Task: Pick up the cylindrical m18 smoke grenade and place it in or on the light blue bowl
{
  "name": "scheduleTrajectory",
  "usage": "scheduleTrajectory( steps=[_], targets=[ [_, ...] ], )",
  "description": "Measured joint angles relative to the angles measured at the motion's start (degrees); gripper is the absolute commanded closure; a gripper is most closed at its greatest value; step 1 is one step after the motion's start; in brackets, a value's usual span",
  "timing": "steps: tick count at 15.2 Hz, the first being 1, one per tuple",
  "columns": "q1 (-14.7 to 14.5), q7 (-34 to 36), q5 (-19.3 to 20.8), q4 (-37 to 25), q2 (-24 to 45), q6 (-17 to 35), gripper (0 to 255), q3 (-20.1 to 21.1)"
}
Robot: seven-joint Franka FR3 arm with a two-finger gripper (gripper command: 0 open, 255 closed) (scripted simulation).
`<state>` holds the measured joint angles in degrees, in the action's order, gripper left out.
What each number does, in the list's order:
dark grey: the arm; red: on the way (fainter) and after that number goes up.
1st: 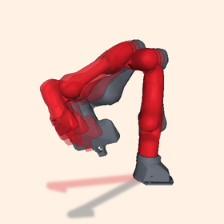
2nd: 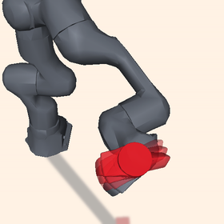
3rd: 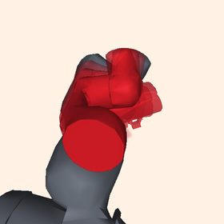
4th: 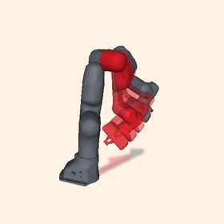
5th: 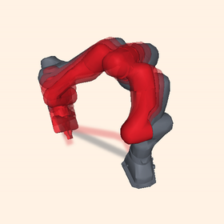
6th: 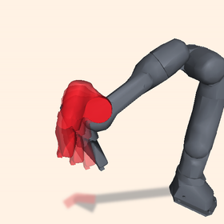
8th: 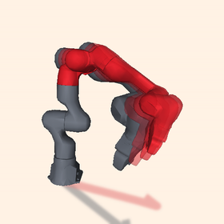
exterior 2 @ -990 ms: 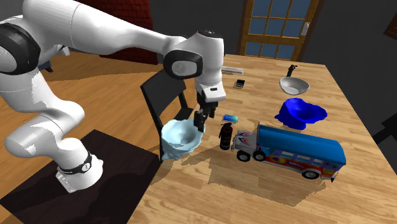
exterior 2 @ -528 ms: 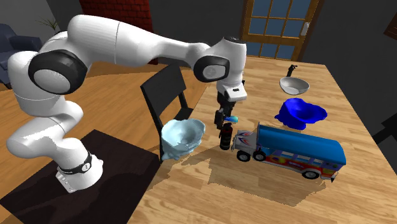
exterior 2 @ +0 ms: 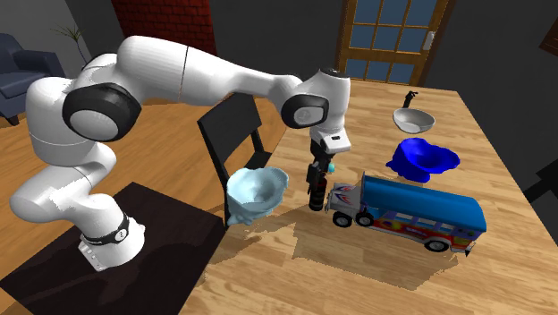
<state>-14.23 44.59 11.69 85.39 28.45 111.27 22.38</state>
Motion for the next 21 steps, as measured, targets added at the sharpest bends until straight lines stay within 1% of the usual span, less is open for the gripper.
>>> scheduleTrajectory(
  steps=[7, 8, 18, 21],
  targets=[
    [-0.1, 0.1, 0.2, 0.4, 0.5, 1.0, 0, -0.1],
    [-0.1, 0.1, 0.2, 0.4, 0.5, 1.0, 255, -0.1],
    [-0.1, 0.1, 0.2, 0.4, 0.5, 1.0, 255, -0.1],
    [-0.1, 0.0, 0.0, -0.5, 0.1, -0.3, 255, 0.0]
  ],
)
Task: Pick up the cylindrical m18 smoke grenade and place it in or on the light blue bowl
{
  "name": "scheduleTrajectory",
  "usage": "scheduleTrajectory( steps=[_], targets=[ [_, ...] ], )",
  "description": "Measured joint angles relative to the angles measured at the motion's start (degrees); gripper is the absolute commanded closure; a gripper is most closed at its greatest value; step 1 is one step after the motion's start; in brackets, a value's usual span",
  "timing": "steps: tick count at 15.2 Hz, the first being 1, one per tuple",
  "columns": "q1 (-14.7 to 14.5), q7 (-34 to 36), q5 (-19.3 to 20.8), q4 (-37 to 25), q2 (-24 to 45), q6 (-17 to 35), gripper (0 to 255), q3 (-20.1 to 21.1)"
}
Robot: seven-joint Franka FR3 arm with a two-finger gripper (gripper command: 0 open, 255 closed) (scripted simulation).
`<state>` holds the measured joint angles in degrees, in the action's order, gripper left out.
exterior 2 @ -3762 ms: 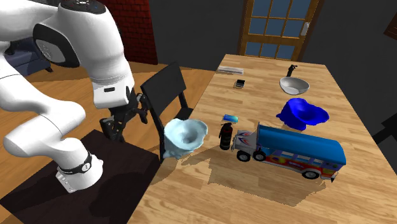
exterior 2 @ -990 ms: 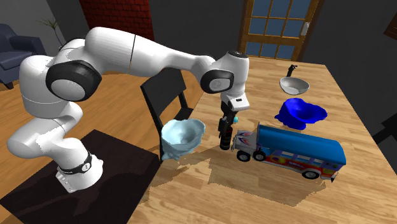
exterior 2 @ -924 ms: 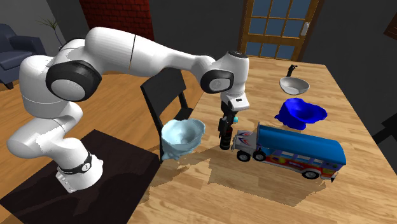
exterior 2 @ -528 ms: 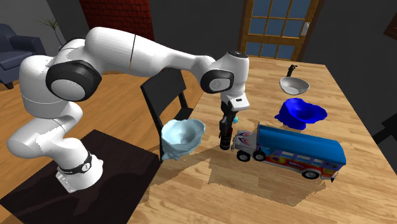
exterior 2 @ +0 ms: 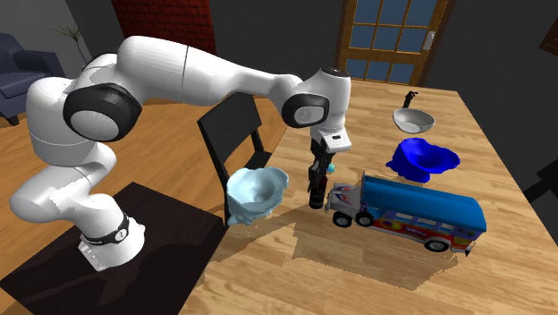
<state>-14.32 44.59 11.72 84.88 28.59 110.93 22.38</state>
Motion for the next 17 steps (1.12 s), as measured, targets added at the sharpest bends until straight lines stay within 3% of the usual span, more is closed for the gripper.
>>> scheduleTrajectory(
  steps=[17],
  targets=[
    [-0.9, -0.9, -0.9, -11.1, -1.4, -12.2, 255, 0.6]
  ],
)
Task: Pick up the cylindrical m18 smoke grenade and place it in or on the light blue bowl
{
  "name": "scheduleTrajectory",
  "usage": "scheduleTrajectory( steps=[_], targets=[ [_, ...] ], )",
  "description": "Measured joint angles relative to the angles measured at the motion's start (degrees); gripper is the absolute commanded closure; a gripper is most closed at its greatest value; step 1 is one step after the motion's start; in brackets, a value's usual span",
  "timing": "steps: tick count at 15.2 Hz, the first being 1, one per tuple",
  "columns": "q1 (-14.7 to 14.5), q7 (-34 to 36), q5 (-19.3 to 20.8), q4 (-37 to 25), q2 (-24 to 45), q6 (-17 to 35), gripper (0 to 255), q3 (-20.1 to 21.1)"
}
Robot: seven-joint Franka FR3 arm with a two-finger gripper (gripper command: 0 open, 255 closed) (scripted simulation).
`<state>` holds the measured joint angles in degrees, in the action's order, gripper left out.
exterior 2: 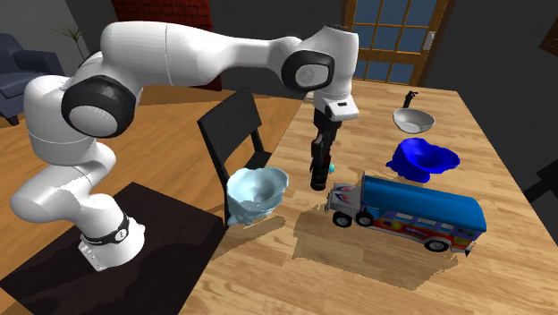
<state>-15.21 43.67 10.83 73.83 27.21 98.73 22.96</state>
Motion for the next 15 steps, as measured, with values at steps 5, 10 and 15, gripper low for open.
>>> scheduleTrajectory(
  steps=[5, 10, 15],
  targets=[
    [-0.6, -0.3, 0.1, -4.9, 0.6, -4.3, 255, 0.0],
    [-1.4, -0.6, 0.4, -10.4, 1.6, -8.7, 255, 0.0],
    [-2.8, -0.6, 1.0, -17.1, 3.4, -13.6, 255, -0.1]
  ],
)
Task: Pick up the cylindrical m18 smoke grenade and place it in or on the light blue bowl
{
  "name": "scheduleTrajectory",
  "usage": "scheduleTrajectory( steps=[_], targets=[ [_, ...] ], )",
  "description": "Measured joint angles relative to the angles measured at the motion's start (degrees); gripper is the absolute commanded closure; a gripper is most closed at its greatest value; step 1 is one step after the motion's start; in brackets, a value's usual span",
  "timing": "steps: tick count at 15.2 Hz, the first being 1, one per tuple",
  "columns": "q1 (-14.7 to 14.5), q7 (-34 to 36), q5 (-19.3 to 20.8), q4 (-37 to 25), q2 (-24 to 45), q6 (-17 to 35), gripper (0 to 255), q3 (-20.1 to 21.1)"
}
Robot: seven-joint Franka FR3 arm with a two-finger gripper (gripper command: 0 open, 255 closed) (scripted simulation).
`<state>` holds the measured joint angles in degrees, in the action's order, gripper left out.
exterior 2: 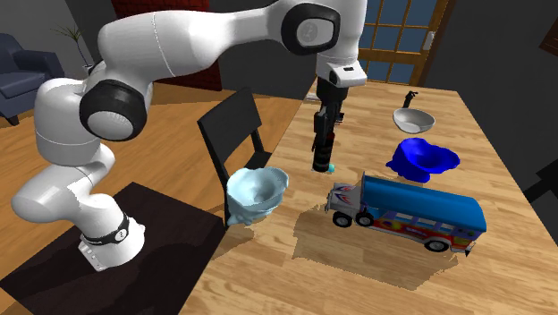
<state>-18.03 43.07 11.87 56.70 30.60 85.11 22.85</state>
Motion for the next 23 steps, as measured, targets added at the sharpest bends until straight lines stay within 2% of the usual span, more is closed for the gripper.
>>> scheduleTrajectory(
  steps=[5, 8, 12, 15, 20, 23],
  targets=[
    [-2.2, -0.4, 1.2, -10.2, 3.5, -6.6, 255, -0.4],
    [-5.1, -1.1, 2.6, -21.1, 8.4, -12.3, 255, -1.2],
    [2.3, -0.6, -1.7, 1.7, -6.4, -4.6, 255, 1.5],
    [6.4, -1.7, -5.7, 15.5, -16.9, -0.7, 255, 2.0],
    [9.7, -4.8, -11.3, 29.8, -30.5, 1.2, 255, 1.1],
    [10.5, -6.7, -14.1, 36.2, -37.6, 1.1, 255, 0.0]
  ],
)
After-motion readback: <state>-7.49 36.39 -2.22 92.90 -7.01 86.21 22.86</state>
